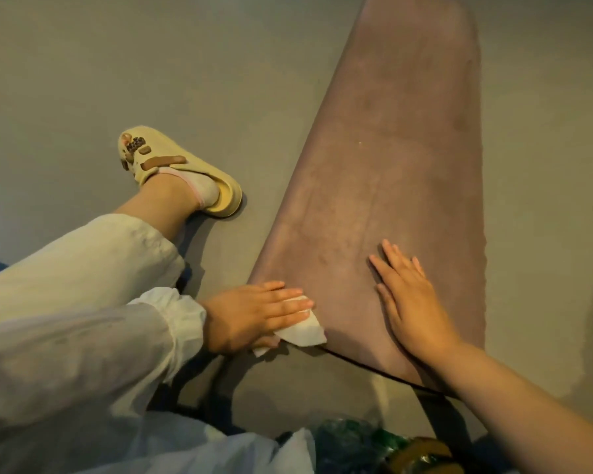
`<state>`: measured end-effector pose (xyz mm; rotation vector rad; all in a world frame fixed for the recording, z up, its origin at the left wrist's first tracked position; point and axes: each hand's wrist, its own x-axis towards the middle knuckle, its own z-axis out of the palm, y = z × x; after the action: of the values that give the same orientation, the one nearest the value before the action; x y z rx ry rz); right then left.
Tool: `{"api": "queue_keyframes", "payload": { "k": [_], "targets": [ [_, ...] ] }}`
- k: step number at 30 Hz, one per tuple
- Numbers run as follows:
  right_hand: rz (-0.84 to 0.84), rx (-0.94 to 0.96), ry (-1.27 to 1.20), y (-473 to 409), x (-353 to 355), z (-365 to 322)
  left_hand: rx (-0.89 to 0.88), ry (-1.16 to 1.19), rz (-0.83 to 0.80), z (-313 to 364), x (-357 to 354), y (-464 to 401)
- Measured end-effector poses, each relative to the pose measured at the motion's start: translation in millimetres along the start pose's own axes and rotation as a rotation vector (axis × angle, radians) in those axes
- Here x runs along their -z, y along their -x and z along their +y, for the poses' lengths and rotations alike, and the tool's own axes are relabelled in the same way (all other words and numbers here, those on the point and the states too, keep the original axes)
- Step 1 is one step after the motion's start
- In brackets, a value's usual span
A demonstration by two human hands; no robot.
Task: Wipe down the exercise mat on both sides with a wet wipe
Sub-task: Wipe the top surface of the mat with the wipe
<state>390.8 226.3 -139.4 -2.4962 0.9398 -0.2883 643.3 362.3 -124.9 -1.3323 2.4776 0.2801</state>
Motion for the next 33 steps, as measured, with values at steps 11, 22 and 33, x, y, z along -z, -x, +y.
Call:
{"api": "queue_keyframes", "payload": {
  "k": [11, 22, 33],
  "targets": [
    [0.152, -0.398, -0.250, 3, 28, 46, 0.450, 0.032, 0.238, -4, 40, -91],
    [0.157, -0.506, -0.421, 4, 35, 82, 0.100, 0.208, 0.185, 40, 37, -137],
    [0.223, -0.588, -0.706, -4, 26, 97, -0.052, -0.151, 0.203, 43, 31, -110]
  ]
}}
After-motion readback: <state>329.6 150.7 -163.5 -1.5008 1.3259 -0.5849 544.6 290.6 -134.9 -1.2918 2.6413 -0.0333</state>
